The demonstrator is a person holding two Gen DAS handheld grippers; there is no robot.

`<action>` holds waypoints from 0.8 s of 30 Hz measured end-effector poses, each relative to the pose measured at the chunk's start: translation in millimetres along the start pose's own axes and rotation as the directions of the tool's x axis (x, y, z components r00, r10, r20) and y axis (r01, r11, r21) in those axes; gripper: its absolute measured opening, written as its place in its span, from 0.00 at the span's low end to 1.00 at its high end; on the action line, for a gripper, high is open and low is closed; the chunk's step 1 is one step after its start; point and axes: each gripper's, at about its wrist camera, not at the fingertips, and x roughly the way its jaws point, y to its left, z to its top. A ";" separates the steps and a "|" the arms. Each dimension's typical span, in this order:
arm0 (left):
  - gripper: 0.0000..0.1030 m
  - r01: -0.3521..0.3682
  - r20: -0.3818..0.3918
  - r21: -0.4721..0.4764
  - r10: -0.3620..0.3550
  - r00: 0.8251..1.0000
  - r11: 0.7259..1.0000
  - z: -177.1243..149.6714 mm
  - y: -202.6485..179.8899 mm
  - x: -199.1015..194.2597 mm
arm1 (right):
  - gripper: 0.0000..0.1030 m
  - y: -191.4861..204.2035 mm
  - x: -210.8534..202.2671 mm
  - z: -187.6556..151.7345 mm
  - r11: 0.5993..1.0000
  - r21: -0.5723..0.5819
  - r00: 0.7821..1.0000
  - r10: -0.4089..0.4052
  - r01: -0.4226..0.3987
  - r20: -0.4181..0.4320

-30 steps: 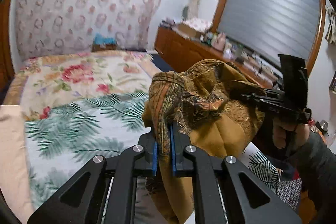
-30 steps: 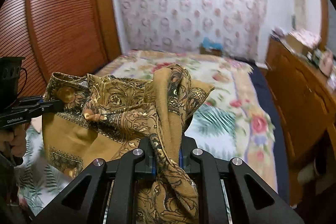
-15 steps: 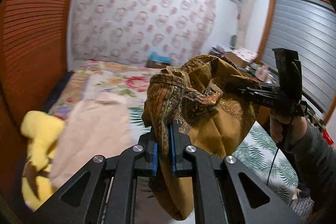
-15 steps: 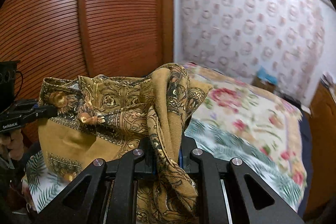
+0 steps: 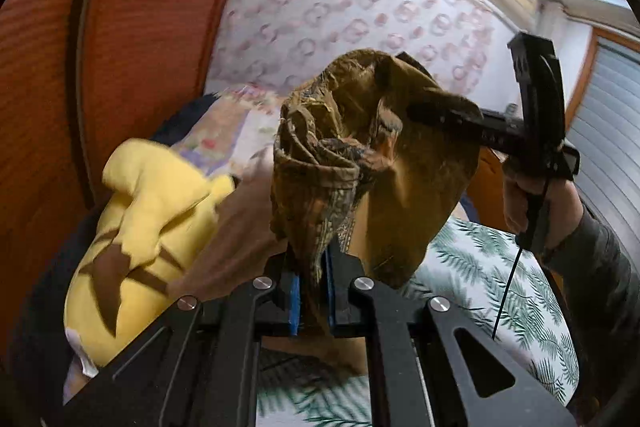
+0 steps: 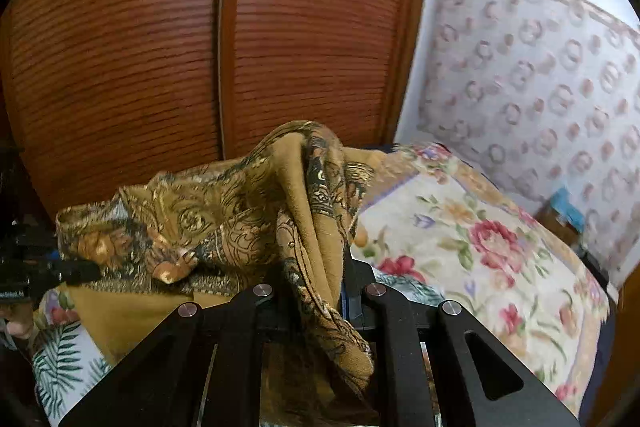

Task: Fold small clothes
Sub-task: 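Lift the folded shirt with both tools and carry it toward the wardrobe, then lower the folded shirt onto the bed beside the yellow item and open both tools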

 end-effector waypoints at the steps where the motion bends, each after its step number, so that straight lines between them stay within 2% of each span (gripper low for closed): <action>1: 0.10 -0.008 -0.006 -0.018 0.008 1.000 1.000 -2.3 6.9 3.4 | 0.14 -3.8 6.8 -0.1 1.000 -0.003 1.000 0.007 -0.007 -0.010; 5: 0.10 -0.044 -0.029 -0.045 0.043 0.999 0.998 -14.1 22.6 7.5 | 0.14 -12.3 53.7 12.6 0.998 0.002 0.998 0.055 -0.055 -0.043; 8: 0.10 -0.089 -0.047 -0.052 0.087 0.995 0.995 -23.3 27.1 12.9 | 0.18 -10.8 83.3 23.2 0.996 0.013 0.993 0.089 -0.089 -0.075; 10: 0.10 -0.098 -0.067 -0.060 0.094 0.993 0.993 -30.3 30.0 14.2 | 0.27 -10.0 97.5 27.5 0.995 0.031 0.990 0.095 -0.092 -0.106; 11: 0.10 -0.109 -0.077 -0.061 0.104 0.992 0.992 -33.3 33.0 15.7 | 0.35 -15.9 102.1 28.4 0.996 0.046 0.990 0.077 -0.072 -0.119; 12: 0.10 -0.113 -0.080 -0.058 0.109 0.991 0.992 -32.5 34.9 14.9 | 0.44 -20.4 105.6 30.9 0.997 0.065 0.992 0.058 -0.051 -0.115; 15: 0.16 -0.127 -0.075 -0.035 0.124 0.989 0.991 -32.4 30.6 12.2 | 0.54 -30.5 100.5 38.9 0.992 0.126 0.998 0.026 -0.018 -0.063; 18: 0.35 -0.147 -0.067 -0.018 0.146 0.987 0.989 -32.9 28.3 8.4 | 0.54 -31.3 83.5 39.9 0.991 0.122 0.998 -0.059 0.057 0.014; 19: 0.46 -0.152 -0.057 -0.013 0.151 0.987 0.988 -32.5 27.2 5.8 | 0.54 -30.9 75.5 38.4 0.990 0.125 0.996 -0.074 0.068 0.043; 21: 0.56 -0.159 -0.023 0.007 0.160 0.987 0.987 -30.4 25.5 1.4 | 0.54 -29.4 62.4 35.2 0.990 0.135 0.996 -0.047 0.036 0.080; 22: 0.65 -0.167 -0.006 0.016 0.168 0.986 0.986 -29.4 25.9 0.4 | 0.54 -29.5 59.1 32.7 0.990 0.141 0.996 -0.021 0.009 0.085; 23: 0.71 -0.172 0.010 0.023 0.171 0.985 0.985 -27.5 24.4 -3.0 | 0.54 -29.2 58.2 29.0 0.989 0.143 0.997 0.014 -0.024 0.077; 24: 0.72 -0.176 0.026 0.032 0.175 0.984 0.984 -25.3 22.6 -6.0 | 0.54 -28.0 61.1 25.5 0.990 0.139 0.998 0.030 -0.038 0.060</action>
